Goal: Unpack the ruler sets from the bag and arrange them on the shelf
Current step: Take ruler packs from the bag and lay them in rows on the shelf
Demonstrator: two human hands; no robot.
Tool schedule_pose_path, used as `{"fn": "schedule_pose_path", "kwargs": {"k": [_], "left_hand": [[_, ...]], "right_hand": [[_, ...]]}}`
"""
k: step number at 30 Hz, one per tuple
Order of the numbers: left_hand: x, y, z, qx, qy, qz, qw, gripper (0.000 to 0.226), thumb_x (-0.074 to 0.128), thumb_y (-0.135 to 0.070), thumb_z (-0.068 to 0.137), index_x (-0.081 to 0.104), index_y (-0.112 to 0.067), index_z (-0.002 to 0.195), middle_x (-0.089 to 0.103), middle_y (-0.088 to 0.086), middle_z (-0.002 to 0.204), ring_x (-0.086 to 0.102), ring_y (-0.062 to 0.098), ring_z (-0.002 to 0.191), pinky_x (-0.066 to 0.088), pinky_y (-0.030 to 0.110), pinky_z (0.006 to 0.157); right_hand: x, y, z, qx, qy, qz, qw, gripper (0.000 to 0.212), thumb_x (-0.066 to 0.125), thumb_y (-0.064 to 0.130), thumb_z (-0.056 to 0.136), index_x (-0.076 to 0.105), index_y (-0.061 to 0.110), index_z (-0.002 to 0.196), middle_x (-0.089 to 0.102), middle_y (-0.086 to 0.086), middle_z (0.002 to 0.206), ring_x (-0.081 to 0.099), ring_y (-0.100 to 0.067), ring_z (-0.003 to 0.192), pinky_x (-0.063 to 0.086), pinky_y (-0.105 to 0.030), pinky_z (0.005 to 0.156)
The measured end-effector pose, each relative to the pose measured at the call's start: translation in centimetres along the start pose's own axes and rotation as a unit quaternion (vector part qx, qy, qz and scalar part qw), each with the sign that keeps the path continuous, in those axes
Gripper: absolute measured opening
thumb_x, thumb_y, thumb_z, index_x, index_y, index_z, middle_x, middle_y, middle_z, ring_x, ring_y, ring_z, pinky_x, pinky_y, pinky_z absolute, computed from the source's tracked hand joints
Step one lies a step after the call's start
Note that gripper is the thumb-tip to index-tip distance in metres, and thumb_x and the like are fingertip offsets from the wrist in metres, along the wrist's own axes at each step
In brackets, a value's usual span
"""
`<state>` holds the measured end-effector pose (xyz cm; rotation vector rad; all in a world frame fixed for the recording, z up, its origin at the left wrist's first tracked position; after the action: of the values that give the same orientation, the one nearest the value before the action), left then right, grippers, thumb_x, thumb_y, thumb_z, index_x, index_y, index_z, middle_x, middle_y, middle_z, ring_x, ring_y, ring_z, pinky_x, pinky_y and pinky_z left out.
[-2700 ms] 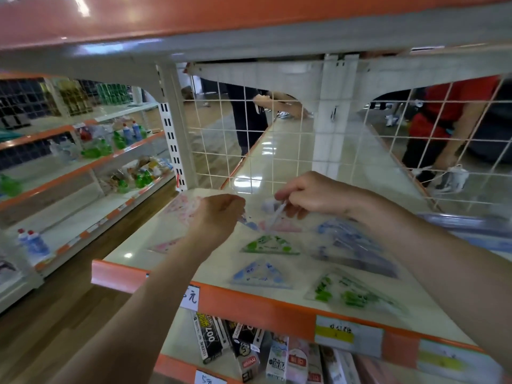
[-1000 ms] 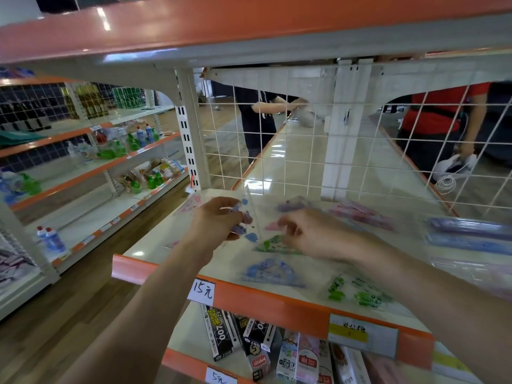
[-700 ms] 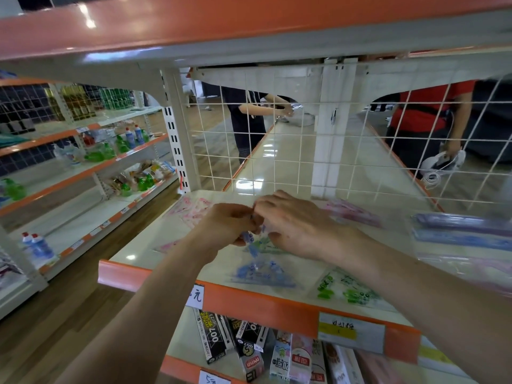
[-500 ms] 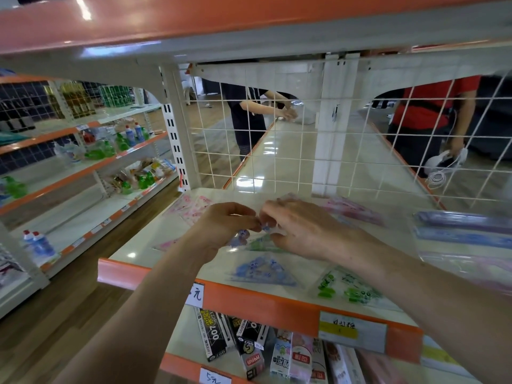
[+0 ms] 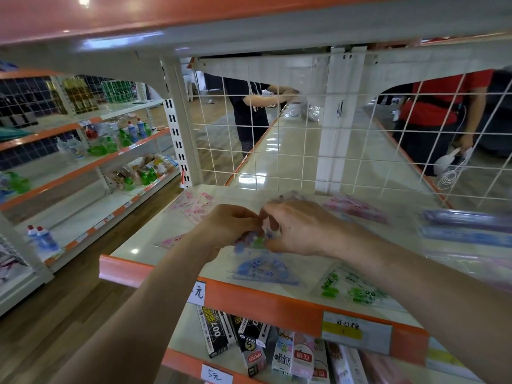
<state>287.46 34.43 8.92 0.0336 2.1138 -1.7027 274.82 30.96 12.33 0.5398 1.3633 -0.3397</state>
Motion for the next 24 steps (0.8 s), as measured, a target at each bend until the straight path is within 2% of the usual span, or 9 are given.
{"fn": "schedule_pose_path", "kwargs": {"k": [4, 9, 13, 16, 20, 24], "left_hand": [[-0.3, 0.0, -0.2, -0.008, 0.002, 0.012, 1.0, 0.007, 0.063, -0.005, 0.087, 0.069, -0.008, 0.084, 0.07, 0.005, 0.073, 0.059, 0.008, 0.057, 0.055, 0.02, 0.058], [-0.6, -0.2, -0.2, 0.003, -0.014, 0.029, 0.999, 0.012, 0.061, -0.007, 0.088, 0.068, -0.013, 0.082, 0.07, 0.001, 0.07, 0.06, 0.01, 0.061, 0.055, 0.021, 0.061], [-0.7, -0.1, -0.5, 0.004, -0.011, 0.026, 1.0, 0.01, 0.06, -0.008, 0.089, 0.068, -0.013, 0.086, 0.069, 0.002, 0.073, 0.06, 0.011, 0.062, 0.054, 0.022, 0.062], [-0.9, -0.1, -0.7, 0.009, -0.013, 0.03, 0.999, 0.01, 0.06, -0.009, 0.089, 0.068, -0.015, 0.088, 0.069, 0.002, 0.076, 0.06, 0.011, 0.064, 0.054, 0.021, 0.061], [-1.4, 0.0, -0.9, 0.009, -0.022, 0.033, 0.999, 0.011, 0.059, -0.01, 0.09, 0.067, -0.016, 0.088, 0.069, 0.001, 0.078, 0.06, 0.01, 0.065, 0.053, 0.02, 0.06], [-1.7, 0.3, -1.2, 0.01, -0.029, 0.038, 0.999, 0.011, 0.058, -0.011, 0.09, 0.068, -0.016, 0.091, 0.069, 0.002, 0.08, 0.06, 0.012, 0.068, 0.053, 0.022, 0.063]], "right_hand": [[0.8, -0.4, 0.0, 0.026, 0.021, 0.047, 0.998, 0.043, 0.063, 0.031, 0.086, 0.054, 0.017, 0.126, 0.061, 0.005, 0.1, 0.054, -0.01, 0.089, 0.042, -0.023, 0.074], [1.4, -0.3, -0.1, 0.028, 0.053, 0.072, 0.996, 0.04, 0.061, 0.031, 0.09, 0.055, 0.02, 0.127, 0.064, 0.006, 0.108, 0.059, -0.011, 0.096, 0.049, -0.027, 0.082], [2.1, -0.3, -0.3, 0.026, 0.077, 0.078, 0.994, 0.035, 0.06, 0.025, 0.087, 0.058, 0.023, 0.122, 0.061, 0.006, 0.104, 0.055, -0.01, 0.091, 0.042, -0.023, 0.072], [2.4, -0.2, -0.6, 0.014, 0.081, 0.047, 0.995, 0.041, 0.061, 0.035, 0.087, 0.054, 0.025, 0.126, 0.057, 0.007, 0.109, 0.052, -0.01, 0.096, 0.034, -0.022, 0.075], [3.2, 0.1, -1.1, 0.002, 0.142, -0.021, 0.99, 0.066, 0.061, 0.054, 0.082, 0.04, 0.031, 0.14, 0.043, 0.006, 0.136, 0.045, -0.017, 0.12, 0.042, -0.032, 0.091], [3.9, 0.3, -1.1, 0.007, 0.16, -0.03, 0.987, 0.063, 0.059, 0.06, 0.08, 0.045, 0.031, 0.135, 0.044, 0.005, 0.134, 0.046, -0.017, 0.117, 0.044, -0.037, 0.094]]}}
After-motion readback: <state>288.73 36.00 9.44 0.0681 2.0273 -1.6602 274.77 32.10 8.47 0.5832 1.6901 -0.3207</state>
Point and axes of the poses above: each hand's wrist, its own z-axis towards the middle knuckle, its own x-axis out of the palm, y = z × x, the point moved 5 cm from there along z, towards the middle knuckle
